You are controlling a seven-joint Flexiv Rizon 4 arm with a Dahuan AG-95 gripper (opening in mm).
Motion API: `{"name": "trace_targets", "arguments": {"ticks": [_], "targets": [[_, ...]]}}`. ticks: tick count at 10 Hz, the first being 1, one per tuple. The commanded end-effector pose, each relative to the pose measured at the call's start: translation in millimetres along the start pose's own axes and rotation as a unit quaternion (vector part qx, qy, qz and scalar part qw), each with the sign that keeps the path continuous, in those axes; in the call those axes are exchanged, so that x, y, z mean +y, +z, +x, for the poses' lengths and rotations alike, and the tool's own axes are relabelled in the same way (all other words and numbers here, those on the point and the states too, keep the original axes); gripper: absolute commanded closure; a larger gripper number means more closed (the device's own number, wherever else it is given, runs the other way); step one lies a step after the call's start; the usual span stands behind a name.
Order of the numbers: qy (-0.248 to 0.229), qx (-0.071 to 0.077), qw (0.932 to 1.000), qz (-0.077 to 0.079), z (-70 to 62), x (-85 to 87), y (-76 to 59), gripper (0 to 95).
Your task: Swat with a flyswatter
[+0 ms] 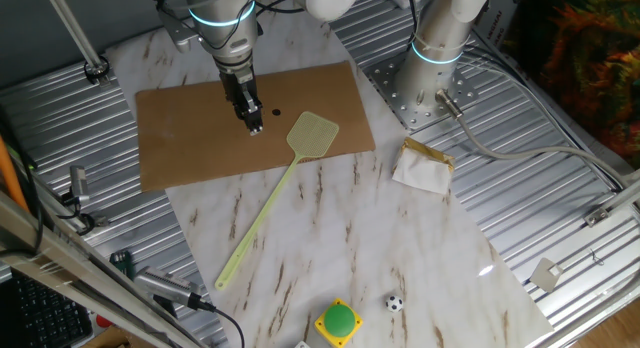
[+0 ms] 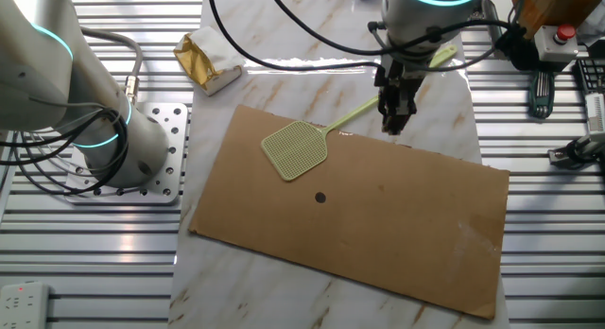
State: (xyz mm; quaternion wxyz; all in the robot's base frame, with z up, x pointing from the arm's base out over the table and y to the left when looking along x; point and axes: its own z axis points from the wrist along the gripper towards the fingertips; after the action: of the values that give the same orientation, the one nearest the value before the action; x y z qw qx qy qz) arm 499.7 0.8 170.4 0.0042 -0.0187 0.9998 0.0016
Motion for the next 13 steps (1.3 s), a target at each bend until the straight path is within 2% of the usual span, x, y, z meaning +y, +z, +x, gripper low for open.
{"name": "trace_targets", "arguments": {"ticks": [1,8,13], "targets": [[0.001,-0.001,1.0,0.0,-0.2,-0.8,0.2,95.0],[0.001,-0.002,1.0,0.002,1.9,0.3,-3.2,95.0],[-0.003,-0.006,1.0,-0.007,2.2,0.7,-4.5,95.0]]}}
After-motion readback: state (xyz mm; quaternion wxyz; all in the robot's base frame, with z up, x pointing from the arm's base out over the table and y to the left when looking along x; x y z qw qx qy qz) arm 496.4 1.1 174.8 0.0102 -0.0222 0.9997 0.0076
